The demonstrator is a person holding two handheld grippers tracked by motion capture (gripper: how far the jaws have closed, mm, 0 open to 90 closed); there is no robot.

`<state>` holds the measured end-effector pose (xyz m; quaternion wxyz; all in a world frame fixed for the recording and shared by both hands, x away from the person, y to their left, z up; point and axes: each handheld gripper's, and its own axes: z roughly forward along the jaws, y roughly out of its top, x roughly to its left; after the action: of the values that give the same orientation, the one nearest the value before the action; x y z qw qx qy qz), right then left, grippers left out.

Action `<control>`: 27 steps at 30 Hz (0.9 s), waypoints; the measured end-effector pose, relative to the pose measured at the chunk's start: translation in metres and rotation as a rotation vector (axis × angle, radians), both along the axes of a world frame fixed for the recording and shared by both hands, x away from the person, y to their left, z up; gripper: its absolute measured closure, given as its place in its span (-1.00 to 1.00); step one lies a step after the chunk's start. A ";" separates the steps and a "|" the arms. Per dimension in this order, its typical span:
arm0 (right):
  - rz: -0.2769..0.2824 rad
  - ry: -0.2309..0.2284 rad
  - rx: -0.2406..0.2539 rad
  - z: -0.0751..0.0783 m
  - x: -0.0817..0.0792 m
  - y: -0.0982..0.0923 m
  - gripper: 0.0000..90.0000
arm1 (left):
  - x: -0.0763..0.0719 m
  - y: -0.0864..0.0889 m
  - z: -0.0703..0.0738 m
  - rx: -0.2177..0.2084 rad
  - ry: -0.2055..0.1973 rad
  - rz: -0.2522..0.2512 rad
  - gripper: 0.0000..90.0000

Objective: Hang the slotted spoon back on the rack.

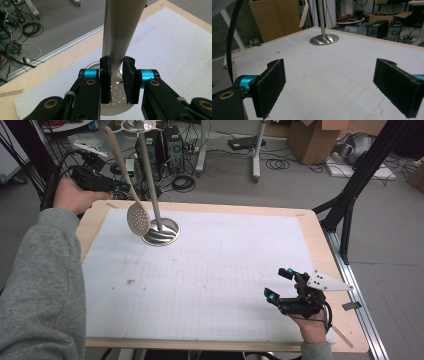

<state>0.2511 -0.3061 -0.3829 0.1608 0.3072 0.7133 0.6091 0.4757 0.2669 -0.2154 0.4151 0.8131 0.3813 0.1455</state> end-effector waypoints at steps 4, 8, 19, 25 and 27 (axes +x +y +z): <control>-0.002 0.000 0.001 0.000 0.000 -0.001 -0.78 | 0.001 0.000 -0.001 -0.001 0.004 0.006 0.72; -0.004 0.004 0.003 0.000 -0.001 -0.002 -0.78 | 0.002 0.002 -0.001 -0.003 0.005 0.007 0.72; -0.005 0.001 0.000 -0.001 0.000 -0.002 -0.78 | 0.004 -0.002 -0.002 -0.006 0.009 -0.012 0.72; -0.006 0.004 0.002 -0.001 -0.001 -0.003 -0.78 | 0.004 -0.004 -0.002 -0.005 0.013 -0.011 0.72; -0.005 0.003 0.001 -0.001 -0.001 -0.003 -0.78 | 0.004 -0.004 -0.002 -0.007 0.015 -0.010 0.72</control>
<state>0.2505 -0.3088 -0.3835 0.1609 0.3099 0.7124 0.6087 0.4798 0.2625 -0.2179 0.4158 0.8146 0.3808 0.1361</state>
